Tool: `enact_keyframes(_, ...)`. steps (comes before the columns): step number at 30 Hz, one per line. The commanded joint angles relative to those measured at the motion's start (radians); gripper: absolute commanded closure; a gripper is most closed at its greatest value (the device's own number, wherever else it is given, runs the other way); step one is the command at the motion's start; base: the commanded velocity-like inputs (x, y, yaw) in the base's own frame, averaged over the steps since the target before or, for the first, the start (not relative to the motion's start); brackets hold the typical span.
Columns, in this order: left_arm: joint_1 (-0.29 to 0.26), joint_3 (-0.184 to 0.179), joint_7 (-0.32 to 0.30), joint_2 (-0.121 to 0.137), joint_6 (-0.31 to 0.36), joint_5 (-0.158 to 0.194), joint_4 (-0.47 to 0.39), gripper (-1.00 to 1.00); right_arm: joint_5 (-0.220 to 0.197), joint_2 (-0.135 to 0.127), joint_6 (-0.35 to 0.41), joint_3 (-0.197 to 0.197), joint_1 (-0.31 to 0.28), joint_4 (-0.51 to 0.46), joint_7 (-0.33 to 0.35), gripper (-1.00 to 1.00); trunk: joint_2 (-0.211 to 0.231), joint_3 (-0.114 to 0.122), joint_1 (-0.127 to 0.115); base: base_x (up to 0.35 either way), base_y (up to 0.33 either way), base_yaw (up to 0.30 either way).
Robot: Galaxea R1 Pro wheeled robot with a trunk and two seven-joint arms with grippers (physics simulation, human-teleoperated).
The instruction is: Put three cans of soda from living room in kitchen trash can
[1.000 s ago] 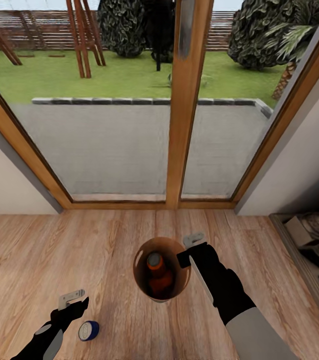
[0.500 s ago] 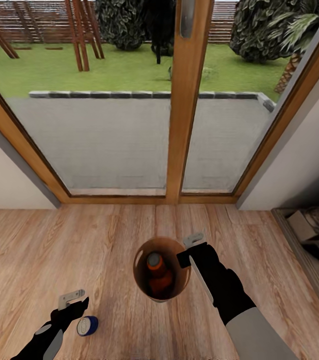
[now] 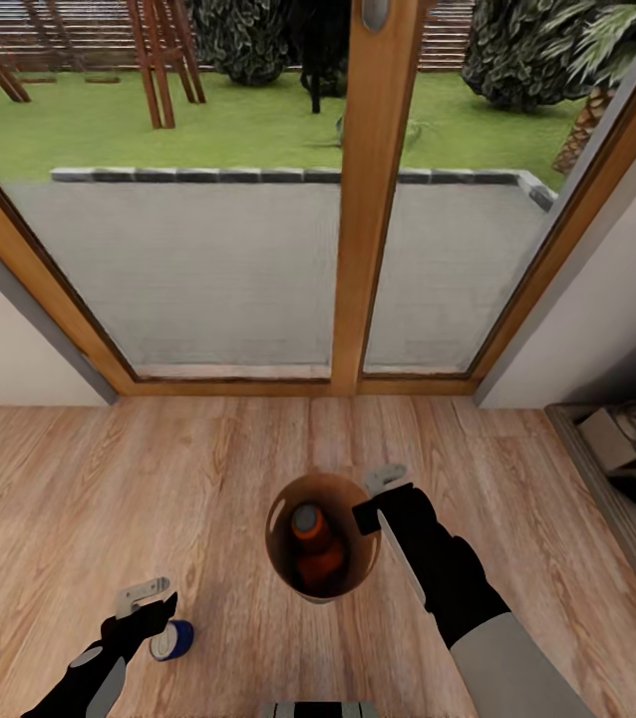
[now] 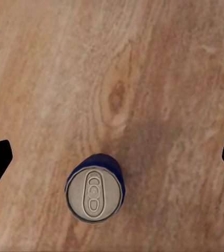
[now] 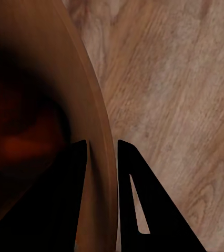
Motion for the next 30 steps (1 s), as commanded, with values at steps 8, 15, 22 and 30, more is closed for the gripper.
enact_keyframes(8, 0.000, 0.000, 0.000, 0.000, 0.000, 0.000, 0.000, -1.00, -0.019, 0.000, -0.001, 0.001, 0.000, 0.000, 0.001, 1.00, -0.056, -0.038, 0.031, 0.000, 0.000, 0.000)
enact_keyframes(15, 0.000, 0.000, 0.000, 0.000, 0.000, 0.001, 0.000, -1.00, -0.019, 0.000, -0.001, 0.001, 0.000, 0.000, 0.001, 1.00, -0.105, -0.071, 0.057, 0.000, 0.000, 0.000)
enact_keyframes(22, 0.000, 0.000, 0.000, 0.000, 0.000, 0.001, 0.000, -1.00, -0.019, 0.000, -0.001, 0.001, 0.000, 0.000, 0.001, 1.00, -0.154, -0.104, 0.084, 0.000, 0.000, 0.000)
enact_keyframes(30, 0.000, 0.000, 0.000, 0.000, 0.000, 0.001, 0.000, -1.00, -0.019, 0.000, -0.001, 0.001, 0.000, 0.001, 0.000, 1.00, -0.203, -0.139, 0.111, 0.000, 0.000, 0.000)
